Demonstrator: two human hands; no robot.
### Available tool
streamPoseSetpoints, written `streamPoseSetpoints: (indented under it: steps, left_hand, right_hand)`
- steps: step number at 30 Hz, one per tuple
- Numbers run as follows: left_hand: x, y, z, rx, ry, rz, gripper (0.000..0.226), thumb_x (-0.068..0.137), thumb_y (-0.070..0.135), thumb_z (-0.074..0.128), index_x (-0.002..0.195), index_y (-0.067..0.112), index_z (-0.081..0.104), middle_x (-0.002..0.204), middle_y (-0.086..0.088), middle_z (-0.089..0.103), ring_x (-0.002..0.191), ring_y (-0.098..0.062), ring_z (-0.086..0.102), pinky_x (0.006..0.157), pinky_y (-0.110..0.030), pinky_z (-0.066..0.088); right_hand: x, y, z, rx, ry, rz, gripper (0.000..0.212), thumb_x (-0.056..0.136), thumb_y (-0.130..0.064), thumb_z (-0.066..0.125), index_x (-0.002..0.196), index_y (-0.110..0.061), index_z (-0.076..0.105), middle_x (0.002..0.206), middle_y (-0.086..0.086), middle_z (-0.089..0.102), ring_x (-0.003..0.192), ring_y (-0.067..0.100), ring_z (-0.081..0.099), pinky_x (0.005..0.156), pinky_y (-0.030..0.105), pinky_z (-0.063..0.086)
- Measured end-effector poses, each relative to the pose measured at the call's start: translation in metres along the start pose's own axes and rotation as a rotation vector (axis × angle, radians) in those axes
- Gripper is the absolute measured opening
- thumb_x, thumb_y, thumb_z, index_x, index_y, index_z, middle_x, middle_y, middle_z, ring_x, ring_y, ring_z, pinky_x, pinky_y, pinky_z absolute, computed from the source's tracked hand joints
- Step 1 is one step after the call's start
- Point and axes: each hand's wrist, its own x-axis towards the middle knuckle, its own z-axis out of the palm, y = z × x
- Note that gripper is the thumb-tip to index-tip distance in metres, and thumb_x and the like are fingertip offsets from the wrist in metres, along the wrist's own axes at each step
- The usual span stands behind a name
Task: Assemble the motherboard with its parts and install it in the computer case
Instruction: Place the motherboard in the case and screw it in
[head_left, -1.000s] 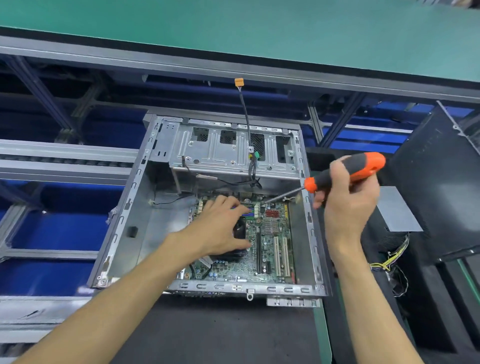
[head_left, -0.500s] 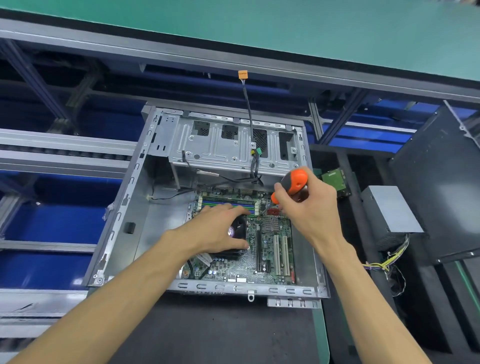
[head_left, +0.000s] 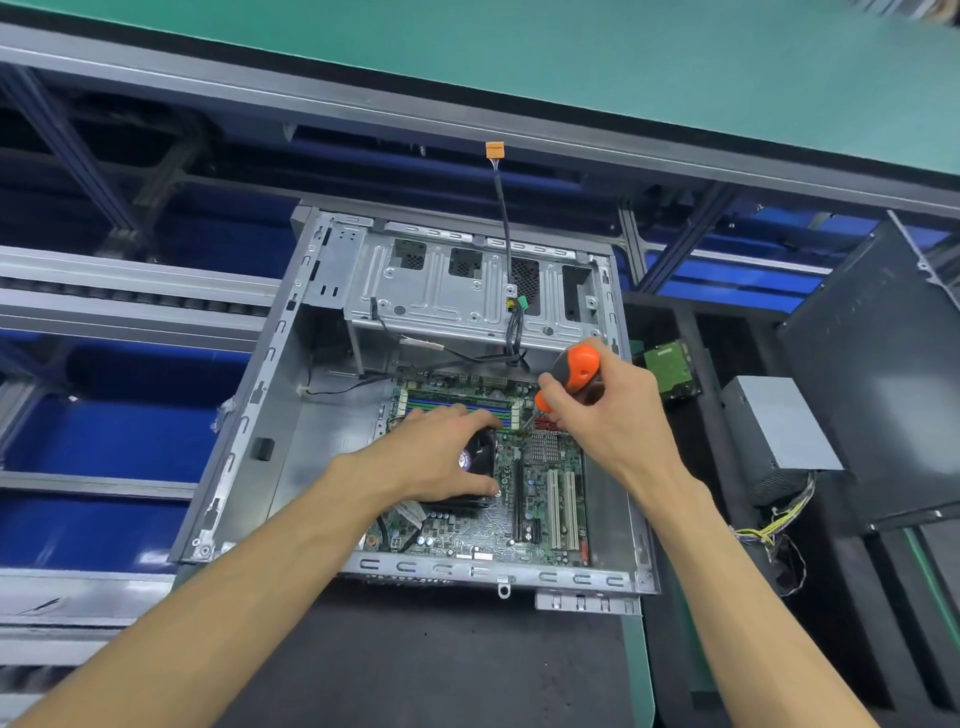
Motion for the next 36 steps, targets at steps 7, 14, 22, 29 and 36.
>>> streamPoseSetpoints:
  steps: [7, 14, 22, 29, 36]
  left_hand:
    - [0.001, -0.001, 0.001, -0.008, -0.001, 0.002, 0.08, 0.082, 0.063, 0.068, 0.149, 0.034, 0.035, 0.143, -0.001, 0.05, 0.134, -0.022, 0.044, 0.114, -0.043, 0.03]
    - [0.003, -0.004, 0.003, -0.011, 0.004, 0.001, 0.08, 0.081, 0.064, 0.068, 0.148, 0.036, 0.036, 0.141, 0.001, 0.051, 0.133, -0.022, 0.045, 0.113, -0.043, 0.031]
    - [0.004, -0.004, 0.004, -0.014, 0.004, -0.003, 0.079, 0.08, 0.066, 0.068, 0.147, 0.037, 0.036, 0.142, 0.001, 0.051, 0.132, -0.022, 0.046, 0.114, -0.044, 0.031]
    - [0.002, -0.003, 0.002, 0.001, 0.003, 0.003, 0.079, 0.081, 0.067, 0.066, 0.148, 0.038, 0.035, 0.143, 0.001, 0.05, 0.133, -0.022, 0.045, 0.114, -0.043, 0.031]
    - [0.001, -0.003, 0.001, 0.012, 0.006, 0.014, 0.08, 0.082, 0.067, 0.066, 0.149, 0.036, 0.035, 0.143, 0.0, 0.05, 0.132, -0.023, 0.046, 0.113, -0.043, 0.033]
  right_hand:
    - [-0.001, -0.001, -0.001, -0.037, -0.001, -0.017, 0.025, 0.088, -0.044, 0.069, 0.08, -0.028, 0.051, 0.067, 0.002, 0.066, 0.066, 0.024, 0.069, 0.065, 0.046, 0.056]
    - [0.001, -0.005, -0.003, -0.095, -0.005, -0.038, 0.029, 0.088, -0.04, 0.074, 0.074, -0.03, 0.05, 0.081, -0.001, 0.059, 0.072, 0.019, 0.062, 0.07, 0.042, 0.054]
    - [0.016, -0.019, -0.015, -0.459, -0.015, -0.163, 0.035, 0.092, -0.047, 0.068, 0.118, -0.035, 0.047, 0.072, -0.007, 0.061, 0.068, 0.018, 0.061, 0.062, 0.035, 0.05]
    - [0.031, -0.033, -0.022, -0.547, -0.234, -0.286, 0.034, 0.099, -0.041, 0.043, 0.127, -0.024, 0.054, 0.124, -0.001, 0.044, 0.088, 0.016, 0.053, 0.071, 0.036, 0.05]
    - [0.026, -0.031, -0.017, -0.564, -0.128, -0.247, 0.036, 0.099, -0.057, 0.047, 0.127, -0.035, 0.058, 0.08, -0.012, 0.057, 0.079, 0.015, 0.056, 0.068, 0.034, 0.046]
